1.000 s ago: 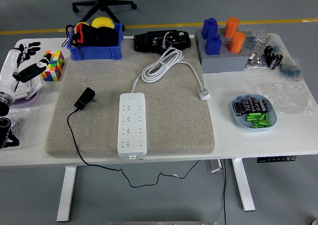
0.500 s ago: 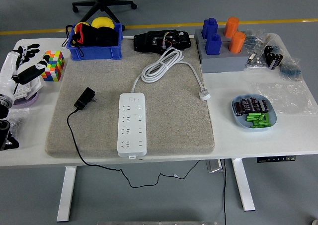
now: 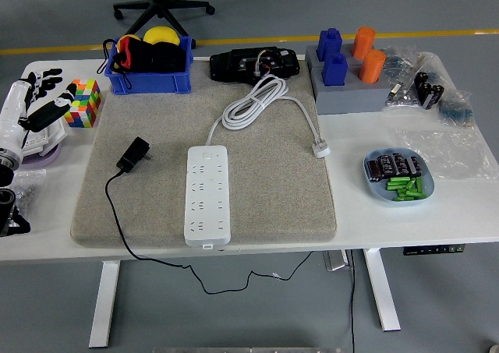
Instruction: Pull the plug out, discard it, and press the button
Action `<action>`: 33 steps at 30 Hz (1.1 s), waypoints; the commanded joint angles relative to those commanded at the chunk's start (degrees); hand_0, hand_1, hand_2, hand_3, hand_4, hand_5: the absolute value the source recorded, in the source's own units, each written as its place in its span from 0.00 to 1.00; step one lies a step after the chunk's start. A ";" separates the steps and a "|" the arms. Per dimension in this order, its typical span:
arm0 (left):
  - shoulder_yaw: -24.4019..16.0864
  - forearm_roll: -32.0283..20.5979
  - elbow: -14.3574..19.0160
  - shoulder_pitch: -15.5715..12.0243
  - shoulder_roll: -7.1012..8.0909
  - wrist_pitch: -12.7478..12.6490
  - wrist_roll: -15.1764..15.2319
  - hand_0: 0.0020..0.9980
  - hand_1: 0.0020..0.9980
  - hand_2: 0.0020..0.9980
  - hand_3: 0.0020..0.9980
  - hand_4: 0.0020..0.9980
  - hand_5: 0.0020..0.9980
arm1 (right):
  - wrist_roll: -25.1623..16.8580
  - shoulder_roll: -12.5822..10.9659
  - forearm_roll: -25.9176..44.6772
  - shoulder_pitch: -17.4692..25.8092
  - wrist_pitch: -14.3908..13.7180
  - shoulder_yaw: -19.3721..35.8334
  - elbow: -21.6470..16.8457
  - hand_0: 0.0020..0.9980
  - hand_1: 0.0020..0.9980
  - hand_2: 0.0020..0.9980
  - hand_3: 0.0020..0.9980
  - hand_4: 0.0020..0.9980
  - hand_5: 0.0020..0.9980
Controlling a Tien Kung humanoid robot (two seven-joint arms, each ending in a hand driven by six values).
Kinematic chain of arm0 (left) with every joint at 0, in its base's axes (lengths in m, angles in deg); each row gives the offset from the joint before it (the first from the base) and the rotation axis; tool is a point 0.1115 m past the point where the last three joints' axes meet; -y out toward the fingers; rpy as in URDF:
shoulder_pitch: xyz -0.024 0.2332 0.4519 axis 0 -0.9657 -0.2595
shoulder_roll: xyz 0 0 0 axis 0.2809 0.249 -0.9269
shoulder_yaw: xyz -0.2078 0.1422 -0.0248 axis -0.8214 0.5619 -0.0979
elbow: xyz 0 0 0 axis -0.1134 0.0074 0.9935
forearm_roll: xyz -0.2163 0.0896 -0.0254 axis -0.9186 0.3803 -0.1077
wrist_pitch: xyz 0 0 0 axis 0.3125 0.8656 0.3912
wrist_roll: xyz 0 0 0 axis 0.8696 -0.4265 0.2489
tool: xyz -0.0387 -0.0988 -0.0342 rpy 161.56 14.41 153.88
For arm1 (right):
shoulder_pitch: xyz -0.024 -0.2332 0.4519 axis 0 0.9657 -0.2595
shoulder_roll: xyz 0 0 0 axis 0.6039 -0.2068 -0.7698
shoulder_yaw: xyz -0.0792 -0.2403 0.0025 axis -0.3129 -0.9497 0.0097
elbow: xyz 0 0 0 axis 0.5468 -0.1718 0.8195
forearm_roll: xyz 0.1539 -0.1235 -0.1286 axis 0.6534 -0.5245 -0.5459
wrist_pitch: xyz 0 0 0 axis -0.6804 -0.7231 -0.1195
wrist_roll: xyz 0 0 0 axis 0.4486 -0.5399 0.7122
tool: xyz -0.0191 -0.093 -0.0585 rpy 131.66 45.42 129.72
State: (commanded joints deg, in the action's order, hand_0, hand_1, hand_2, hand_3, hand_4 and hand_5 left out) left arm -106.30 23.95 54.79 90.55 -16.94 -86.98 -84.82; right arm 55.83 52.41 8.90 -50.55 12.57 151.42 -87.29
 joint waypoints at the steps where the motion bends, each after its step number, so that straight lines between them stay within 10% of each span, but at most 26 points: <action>1: 0.01 0.01 0.01 0.00 0.01 0.03 -0.06 0.86 0.83 0.78 0.81 0.64 0.49 | -0.01 0.01 0.01 0.00 0.00 0.01 0.00 0.73 0.68 0.66 0.64 0.74 0.59; 33: -0.09 -0.81 0.74 0.28 0.40 0.43 -0.64 0.86 0.83 0.78 0.81 0.63 0.52 | -0.01 -0.08 -0.19 -0.50 0.03 0.41 0.01 0.73 0.68 0.66 0.64 0.74 0.59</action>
State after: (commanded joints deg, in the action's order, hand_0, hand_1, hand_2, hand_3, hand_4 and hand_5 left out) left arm -106.40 23.14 55.53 90.83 -16.54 -86.55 -85.46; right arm 55.83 52.33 8.71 -51.05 12.59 151.83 -87.28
